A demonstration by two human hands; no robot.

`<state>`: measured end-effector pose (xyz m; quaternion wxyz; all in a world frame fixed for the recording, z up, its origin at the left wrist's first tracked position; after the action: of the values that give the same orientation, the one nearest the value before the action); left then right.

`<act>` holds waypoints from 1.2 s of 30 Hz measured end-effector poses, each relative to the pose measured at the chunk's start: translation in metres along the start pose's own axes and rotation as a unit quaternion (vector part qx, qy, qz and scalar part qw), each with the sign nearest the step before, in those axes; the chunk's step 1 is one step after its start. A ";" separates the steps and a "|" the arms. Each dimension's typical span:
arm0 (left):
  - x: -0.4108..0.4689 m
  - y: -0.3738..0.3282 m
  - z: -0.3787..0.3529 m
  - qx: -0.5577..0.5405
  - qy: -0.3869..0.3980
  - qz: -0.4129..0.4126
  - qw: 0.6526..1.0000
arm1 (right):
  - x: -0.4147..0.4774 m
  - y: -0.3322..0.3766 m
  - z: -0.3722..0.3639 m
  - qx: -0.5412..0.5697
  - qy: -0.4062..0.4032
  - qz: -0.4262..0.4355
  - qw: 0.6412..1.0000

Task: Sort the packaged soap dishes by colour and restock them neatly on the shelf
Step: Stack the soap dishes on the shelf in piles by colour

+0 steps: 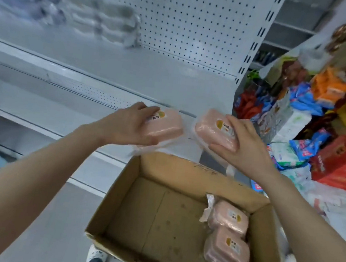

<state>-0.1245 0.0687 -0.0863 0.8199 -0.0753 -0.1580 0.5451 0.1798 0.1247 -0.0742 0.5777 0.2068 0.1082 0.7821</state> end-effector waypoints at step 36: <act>0.316 0.272 0.007 0.134 -0.071 -0.224 0.963 | 0.372 0.035 -0.107 -0.119 0.031 -0.059 0.991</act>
<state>-0.2514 0.4653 -0.1047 0.9101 0.1115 -0.1547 0.3679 0.0099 0.4741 -0.0811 0.6400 0.1056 0.0445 0.7598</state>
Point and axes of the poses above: each hand's wrist, its own x-axis towards the middle knuckle, its own z-axis out of the back of the hand, y = z × x, the point moved 3 cm from there along x, towards the middle knuckle, and after that the axes turned 15 degrees about -z, right-handed, at the moved point
